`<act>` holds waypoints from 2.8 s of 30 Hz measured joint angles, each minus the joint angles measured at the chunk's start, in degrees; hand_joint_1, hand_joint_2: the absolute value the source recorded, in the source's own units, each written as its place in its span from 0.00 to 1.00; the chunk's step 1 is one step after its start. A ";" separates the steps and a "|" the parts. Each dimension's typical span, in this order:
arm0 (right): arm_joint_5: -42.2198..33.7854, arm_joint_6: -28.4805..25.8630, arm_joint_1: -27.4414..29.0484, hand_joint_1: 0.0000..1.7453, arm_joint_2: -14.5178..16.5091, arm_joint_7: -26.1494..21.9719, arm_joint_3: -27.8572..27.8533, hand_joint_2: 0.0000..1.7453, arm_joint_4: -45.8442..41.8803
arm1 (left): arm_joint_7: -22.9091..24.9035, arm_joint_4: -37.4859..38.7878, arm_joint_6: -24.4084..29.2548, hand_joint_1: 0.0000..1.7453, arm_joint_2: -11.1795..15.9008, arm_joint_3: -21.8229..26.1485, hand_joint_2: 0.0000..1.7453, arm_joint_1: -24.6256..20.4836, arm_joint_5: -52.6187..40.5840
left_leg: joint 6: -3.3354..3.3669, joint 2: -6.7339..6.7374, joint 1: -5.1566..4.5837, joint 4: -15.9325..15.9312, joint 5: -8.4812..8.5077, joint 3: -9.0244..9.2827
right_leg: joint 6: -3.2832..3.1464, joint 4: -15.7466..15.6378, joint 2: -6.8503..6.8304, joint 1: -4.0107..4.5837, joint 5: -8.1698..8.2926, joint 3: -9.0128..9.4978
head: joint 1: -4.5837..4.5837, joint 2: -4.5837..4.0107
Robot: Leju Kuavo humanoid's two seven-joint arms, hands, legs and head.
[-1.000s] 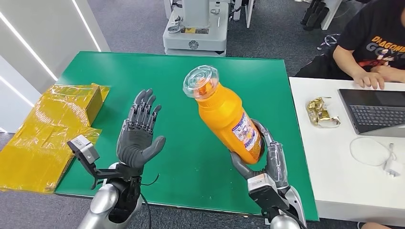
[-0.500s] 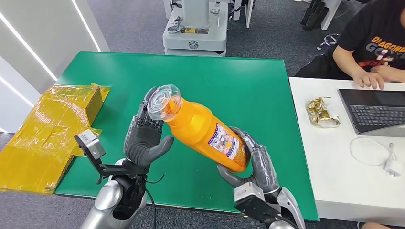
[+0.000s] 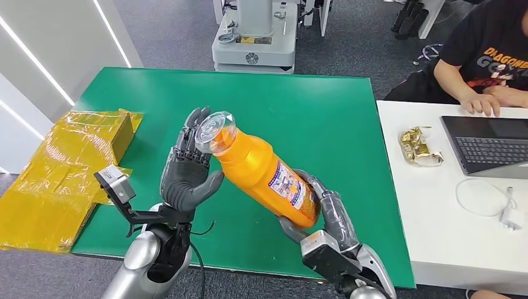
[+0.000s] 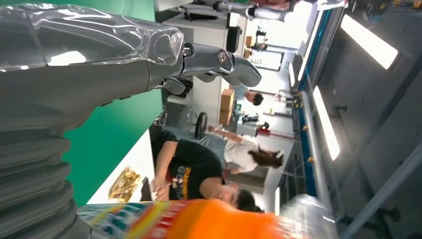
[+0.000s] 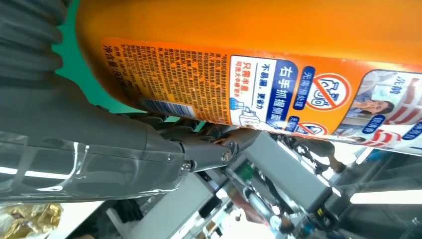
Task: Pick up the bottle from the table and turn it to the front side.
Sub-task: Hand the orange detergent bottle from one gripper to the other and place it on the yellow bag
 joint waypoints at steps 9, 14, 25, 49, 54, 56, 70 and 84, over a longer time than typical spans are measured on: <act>-0.90 -3.99 -1.07 1.00 0.86 1.83 0.34 1.00 2.30 | -0.93 0.22 2.07 0.00 1.23 -0.33 1.00 -0.46 1.04 | 0.00 0.00 0.00 0.00 0.00 0.00 | 0.00 0.00 0.00 0.00 0.00 0.00 | 0.00 0.00; -1.67 -5.52 -1.56 1.00 1.09 1.96 0.36 1.00 3.32 | -0.93 0.25 2.37 0.00 1.52 -0.76 1.00 -0.71 1.18 | 0.00 0.00 0.00 0.00 0.00 0.00 | 0.00 0.00 0.00 0.00 0.00 0.00 | 0.00 0.00; -3.01 -4.12 -4.63 1.00 1.67 2.47 1.48 1.00 6.78 | -0.93 1.00 3.10 0.00 1.64 -1.89 1.00 -2.24 2.20 | 0.00 0.00 0.00 0.00 0.01 0.00 | -0.01 0.01 0.00 0.00 0.02 0.00 | -0.01 0.00; -0.28 8.17 -8.17 1.00 1.21 3.86 4.70 1.00 11.04 | -0.93 4.08 1.65 0.00 1.88 -2.27 1.00 -3.85 3.19 | 0.00 0.03 0.00 0.02 0.01 0.01 | -0.01 0.01 0.02 0.00 0.02 -0.01 | -0.01 0.00; -0.37 8.96 -9.08 1.00 1.06 2.98 5.23 1.00 11.92 | -0.95 4.31 1.49 0.00 1.87 -2.27 1.00 -4.14 3.30 | 0.00 0.03 0.00 0.02 0.01 0.00 | -0.01 0.00 0.02 0.00 0.02 -0.01 | -0.01 0.00; -0.43 8.98 -9.30 1.00 1.03 2.85 5.34 1.00 12.17 | -0.95 4.38 1.47 0.00 1.86 -2.27 1.00 -4.20 3.32 | 0.00 0.03 0.00 0.02 0.01 0.00 | -0.01 0.00 0.02 0.00 0.03 -0.01 | -0.01 0.00; -0.75 9.85 -10.71 1.00 0.87 0.61 5.95 1.00 13.95 | -1.14 4.38 1.09 1.00 1.84 -2.27 1.00 -4.24 3.43 | 0.00 0.03 0.00 0.02 0.01 0.00 | 0.00 0.01 0.02 0.00 0.03 0.00 | -0.01 0.00; -0.67 7.83 -11.62 1.00 1.18 0.44 6.15 1.00 15.38 | -1.66 4.93 0.48 1.00 1.32 -2.44 1.00 -4.23 3.89 | 0.00 0.02 0.00 0.02 0.01 0.00 | 0.00 0.00 0.02 0.00 0.03 -0.01 | -0.01 0.00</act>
